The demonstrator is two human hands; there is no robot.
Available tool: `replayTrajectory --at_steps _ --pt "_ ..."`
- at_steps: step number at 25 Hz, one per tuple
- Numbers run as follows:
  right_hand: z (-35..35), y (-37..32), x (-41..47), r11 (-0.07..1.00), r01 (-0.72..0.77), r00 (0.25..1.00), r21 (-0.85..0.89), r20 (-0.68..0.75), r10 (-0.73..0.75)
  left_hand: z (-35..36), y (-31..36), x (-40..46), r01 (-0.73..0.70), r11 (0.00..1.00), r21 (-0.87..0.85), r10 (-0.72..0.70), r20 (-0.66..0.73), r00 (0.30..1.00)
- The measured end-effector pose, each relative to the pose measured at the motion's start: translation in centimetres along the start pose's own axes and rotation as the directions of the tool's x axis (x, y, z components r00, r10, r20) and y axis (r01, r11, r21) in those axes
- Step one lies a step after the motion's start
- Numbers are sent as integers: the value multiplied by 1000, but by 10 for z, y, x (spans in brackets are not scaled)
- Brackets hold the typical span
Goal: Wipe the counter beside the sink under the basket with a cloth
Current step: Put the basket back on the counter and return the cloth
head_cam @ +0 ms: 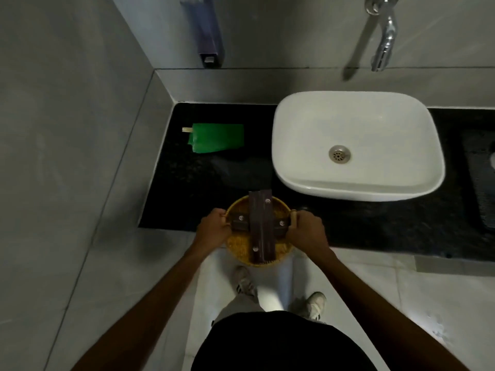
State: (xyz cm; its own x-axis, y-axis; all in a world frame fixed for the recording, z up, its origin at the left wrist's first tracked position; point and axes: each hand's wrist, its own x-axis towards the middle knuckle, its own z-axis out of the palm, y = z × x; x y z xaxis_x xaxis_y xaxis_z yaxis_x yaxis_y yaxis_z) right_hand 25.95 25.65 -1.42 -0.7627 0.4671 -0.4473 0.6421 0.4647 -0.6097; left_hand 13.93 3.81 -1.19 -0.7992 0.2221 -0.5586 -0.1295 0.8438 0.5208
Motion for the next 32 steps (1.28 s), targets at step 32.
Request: replayTrajectory --at_steps 32 --pt "46 -208 304 869 -94 964 485 -174 202 -120 103 308 -55 734 -677 -10 -92 996"
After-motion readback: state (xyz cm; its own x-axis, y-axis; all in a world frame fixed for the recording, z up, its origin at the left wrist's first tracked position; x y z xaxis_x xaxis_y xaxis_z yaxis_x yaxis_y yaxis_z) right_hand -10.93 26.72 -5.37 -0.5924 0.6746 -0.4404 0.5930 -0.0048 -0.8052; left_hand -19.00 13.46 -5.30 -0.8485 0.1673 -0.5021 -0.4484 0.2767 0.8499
